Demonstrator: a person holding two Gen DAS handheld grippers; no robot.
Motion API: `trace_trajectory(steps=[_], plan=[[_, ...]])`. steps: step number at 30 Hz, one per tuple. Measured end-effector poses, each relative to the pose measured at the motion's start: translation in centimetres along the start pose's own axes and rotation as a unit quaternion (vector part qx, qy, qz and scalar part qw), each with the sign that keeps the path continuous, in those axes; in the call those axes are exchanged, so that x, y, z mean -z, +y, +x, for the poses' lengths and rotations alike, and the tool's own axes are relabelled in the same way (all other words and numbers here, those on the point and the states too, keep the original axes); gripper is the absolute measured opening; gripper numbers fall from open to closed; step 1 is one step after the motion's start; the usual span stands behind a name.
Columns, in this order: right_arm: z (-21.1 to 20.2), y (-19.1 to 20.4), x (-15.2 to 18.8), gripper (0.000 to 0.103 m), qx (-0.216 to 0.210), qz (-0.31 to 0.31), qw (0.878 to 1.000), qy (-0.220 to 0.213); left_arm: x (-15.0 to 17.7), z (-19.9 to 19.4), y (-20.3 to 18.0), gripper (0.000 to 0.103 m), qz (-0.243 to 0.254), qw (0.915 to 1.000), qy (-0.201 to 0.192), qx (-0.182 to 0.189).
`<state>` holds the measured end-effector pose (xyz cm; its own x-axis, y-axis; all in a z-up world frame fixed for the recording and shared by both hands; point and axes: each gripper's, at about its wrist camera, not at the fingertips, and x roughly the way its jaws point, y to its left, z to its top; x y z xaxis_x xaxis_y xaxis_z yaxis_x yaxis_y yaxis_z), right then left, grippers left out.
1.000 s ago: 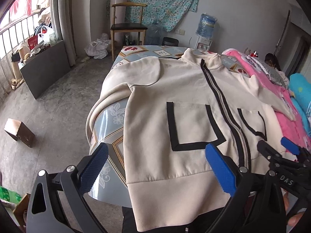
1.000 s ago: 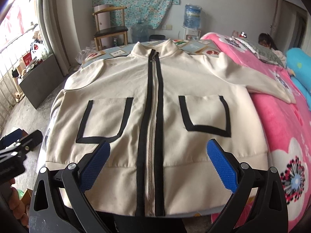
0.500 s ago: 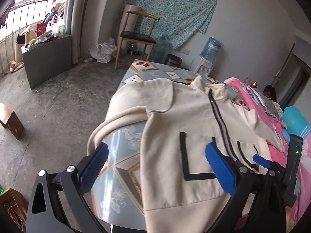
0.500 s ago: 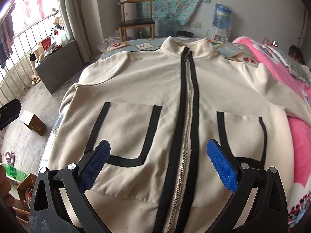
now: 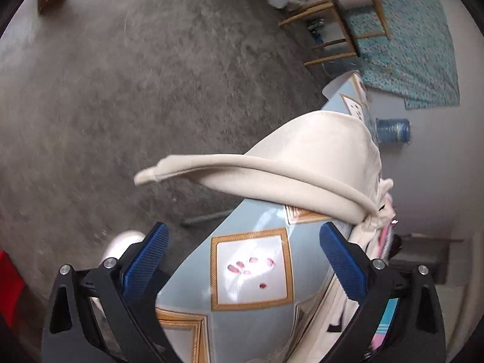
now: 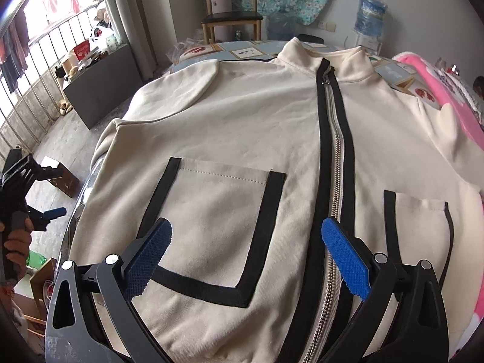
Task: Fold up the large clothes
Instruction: 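Grasp the sleeve cuff with the left tool and lift it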
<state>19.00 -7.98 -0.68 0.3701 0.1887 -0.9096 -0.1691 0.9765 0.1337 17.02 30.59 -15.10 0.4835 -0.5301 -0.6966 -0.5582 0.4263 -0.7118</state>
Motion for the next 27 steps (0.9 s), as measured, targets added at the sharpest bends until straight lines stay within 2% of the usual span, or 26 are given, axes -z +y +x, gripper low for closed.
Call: trace_trajectory(steps=[1,3,4,5,7,10,13,17,20,23,24,25,26,27], plan=[[0.2,0.1,-0.1,0.096,0.003,-0.002,1.000,0.002,-0.8,1.5,1.4,0.098,-0.044,0.9983,0.023,0.030],[0.5,0.5,-0.2,0.096,0.009,-0.004,1.000,0.008,-1.9,4.1,4.4,0.098,-0.136,0.9852,0.058,0.087],[0.5,0.6,-0.2,0.096,0.012,-0.005,1.000,0.011,-2.4,5.6,6.3,0.098,-0.192,0.9724,0.068,0.112],[0.5,0.7,-0.2,0.096,0.014,-0.006,1.000,0.012,-2.8,6.7,7.5,0.098,-0.228,0.9618,0.074,0.133],[0.6,1.1,-0.3,0.096,0.021,-0.011,1.000,0.014,-3.2,8.8,9.7,0.098,-0.289,0.9416,0.078,0.154],[0.4,1.6,-0.5,0.096,0.034,-0.021,0.999,0.013,-3.2,11.1,12.3,0.098,-0.362,0.9135,0.091,0.163],[0.3,2.1,-0.7,0.096,0.049,-0.031,0.998,0.011,-3.1,12.8,13.9,0.098,-0.411,0.8869,0.096,0.189],[0.1,2.4,-0.7,0.096,0.061,-0.038,0.997,0.010,-4.2,14.8,16.0,0.098,-0.444,0.8695,0.089,0.198],[-0.2,2.7,-0.7,0.096,0.068,-0.043,0.997,0.006,-5.3,16.1,17.6,0.097,-0.468,0.8633,0.076,0.174],[-0.8,2.8,-0.7,0.096,0.079,-0.049,0.996,-0.001,-6.2,16.5,18.9,0.082,-0.485,0.8573,0.065,0.161],[-0.9,2.8,-0.7,0.096,0.081,-0.051,0.995,-0.003,-6.5,16.5,19.3,0.068,-0.486,0.8581,0.063,0.154],[-1.0,2.7,-0.7,0.096,0.084,-0.052,0.995,-0.006,-6.8,16.6,19.6,0.050,-0.480,0.8622,0.064,0.149],[-1.1,2.5,-0.7,0.096,0.085,-0.052,0.995,-0.007,-7.2,16.5,19.6,0.041,-0.472,0.8678,0.065,0.141],[-1.0,2.3,-0.7,0.096,0.087,-0.051,0.995,-0.008,-7.4,16.2,19.7,0.023,-0.465,0.8730,0.066,0.133]])
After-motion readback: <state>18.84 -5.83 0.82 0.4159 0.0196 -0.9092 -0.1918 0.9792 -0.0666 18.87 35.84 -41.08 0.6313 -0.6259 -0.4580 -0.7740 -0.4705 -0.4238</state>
